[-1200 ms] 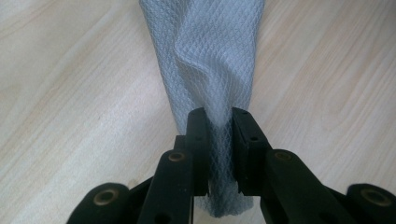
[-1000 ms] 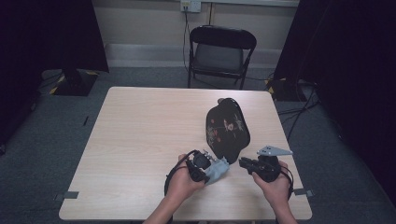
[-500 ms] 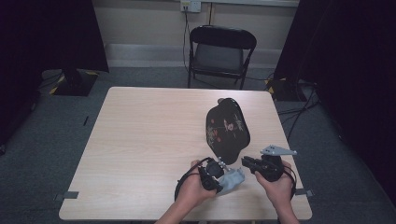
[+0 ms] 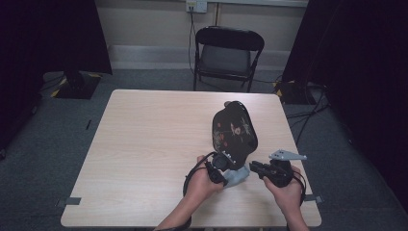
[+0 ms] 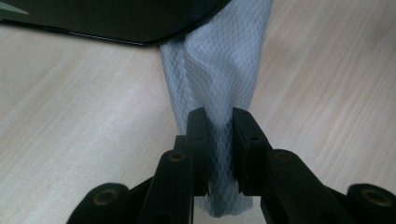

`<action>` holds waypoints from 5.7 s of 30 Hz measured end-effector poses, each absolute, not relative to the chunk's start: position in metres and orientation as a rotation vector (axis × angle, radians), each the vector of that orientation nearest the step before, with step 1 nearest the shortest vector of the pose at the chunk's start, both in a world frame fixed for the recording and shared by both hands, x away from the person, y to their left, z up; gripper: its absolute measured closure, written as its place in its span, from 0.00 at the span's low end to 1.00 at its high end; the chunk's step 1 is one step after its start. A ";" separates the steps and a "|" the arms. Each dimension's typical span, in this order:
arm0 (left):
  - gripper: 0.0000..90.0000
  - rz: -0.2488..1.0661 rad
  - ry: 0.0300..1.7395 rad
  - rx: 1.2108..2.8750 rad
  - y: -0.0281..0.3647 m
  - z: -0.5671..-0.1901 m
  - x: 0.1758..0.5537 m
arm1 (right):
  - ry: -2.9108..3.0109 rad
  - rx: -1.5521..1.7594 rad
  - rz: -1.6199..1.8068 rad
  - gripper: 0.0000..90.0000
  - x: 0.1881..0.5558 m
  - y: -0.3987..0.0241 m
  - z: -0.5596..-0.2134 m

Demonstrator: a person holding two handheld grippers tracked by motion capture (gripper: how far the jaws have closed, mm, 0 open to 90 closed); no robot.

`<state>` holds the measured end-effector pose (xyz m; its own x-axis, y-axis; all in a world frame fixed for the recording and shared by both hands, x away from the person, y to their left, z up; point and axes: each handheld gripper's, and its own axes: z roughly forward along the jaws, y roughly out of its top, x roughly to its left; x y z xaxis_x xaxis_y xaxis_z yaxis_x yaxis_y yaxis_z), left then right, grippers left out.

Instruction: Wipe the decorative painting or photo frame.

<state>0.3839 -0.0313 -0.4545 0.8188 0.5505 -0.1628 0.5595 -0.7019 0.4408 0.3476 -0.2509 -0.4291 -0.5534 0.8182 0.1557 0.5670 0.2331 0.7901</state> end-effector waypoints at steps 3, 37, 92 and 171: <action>0.87 -0.026 0.824 2.522 -0.031 -0.453 0.383 | 2.216 1.298 1.225 0.89 0.348 -0.252 -0.429; 0.87 0.123 0.691 2.493 -0.035 -0.357 0.370 | 2.139 1.355 1.187 0.83 0.346 -0.275 -0.430; 0.87 0.277 0.671 2.421 -0.038 -0.246 0.380 | 2.248 1.273 1.261 0.68 0.344 -0.241 -0.435; 0.88 0.407 1.024 2.255 0.005 -0.273 0.436 | 2.307 1.224 1.267 0.89 0.347 -0.247 -0.437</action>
<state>0.4356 0.0052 -0.2730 0.6516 0.7582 0.0223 0.5665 -0.5059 0.6505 0.3468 -0.2466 -0.4367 -0.6210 0.7639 0.1753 0.5577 0.2736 0.7837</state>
